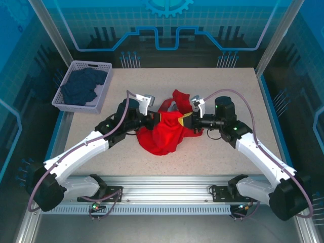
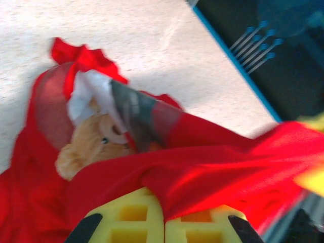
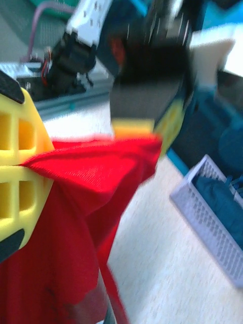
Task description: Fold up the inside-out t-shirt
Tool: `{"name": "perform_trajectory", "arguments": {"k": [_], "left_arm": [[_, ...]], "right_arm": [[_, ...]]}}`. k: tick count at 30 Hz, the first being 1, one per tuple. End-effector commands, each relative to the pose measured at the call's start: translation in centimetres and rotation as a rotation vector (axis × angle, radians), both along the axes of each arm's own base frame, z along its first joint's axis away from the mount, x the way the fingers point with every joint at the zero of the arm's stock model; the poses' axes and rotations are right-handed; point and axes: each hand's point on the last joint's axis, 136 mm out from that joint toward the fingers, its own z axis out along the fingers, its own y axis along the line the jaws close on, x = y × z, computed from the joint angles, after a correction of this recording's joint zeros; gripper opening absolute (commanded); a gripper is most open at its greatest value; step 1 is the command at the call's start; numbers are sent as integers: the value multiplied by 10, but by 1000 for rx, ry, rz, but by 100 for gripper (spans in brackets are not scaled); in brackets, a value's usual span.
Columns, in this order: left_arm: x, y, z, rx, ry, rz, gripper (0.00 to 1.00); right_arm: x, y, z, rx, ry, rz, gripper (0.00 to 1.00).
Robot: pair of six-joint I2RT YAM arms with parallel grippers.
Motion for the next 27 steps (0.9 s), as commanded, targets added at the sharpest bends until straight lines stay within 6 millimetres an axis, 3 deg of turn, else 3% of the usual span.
{"name": "perform_trajectory", "arguments": {"k": [1,5,10,13,20,22,27], "left_arm": [[7,24,-6,95,-16,100,23],[-11,21,-1,80,-31,54,47],[-41,17,7,133,-94,-4,57],[-57,8,9,139,-108,-64,56],[-92,-53,15,46,-43,-354,38],[-86,-56,9,61,-22,-332,38],[-57,-35,-15,240,-4,-170,39]], "right_arm": [[-17,4,12,89,27,77,0],[-15,4,6,96,44,63,0],[-11,5,5,89,53,64,0],[-9,5,6,80,55,62,0],[-6,5,7,75,54,51,0],[-6,4,8,75,55,49,0],[-7,3,9,72,52,44,0]]}}
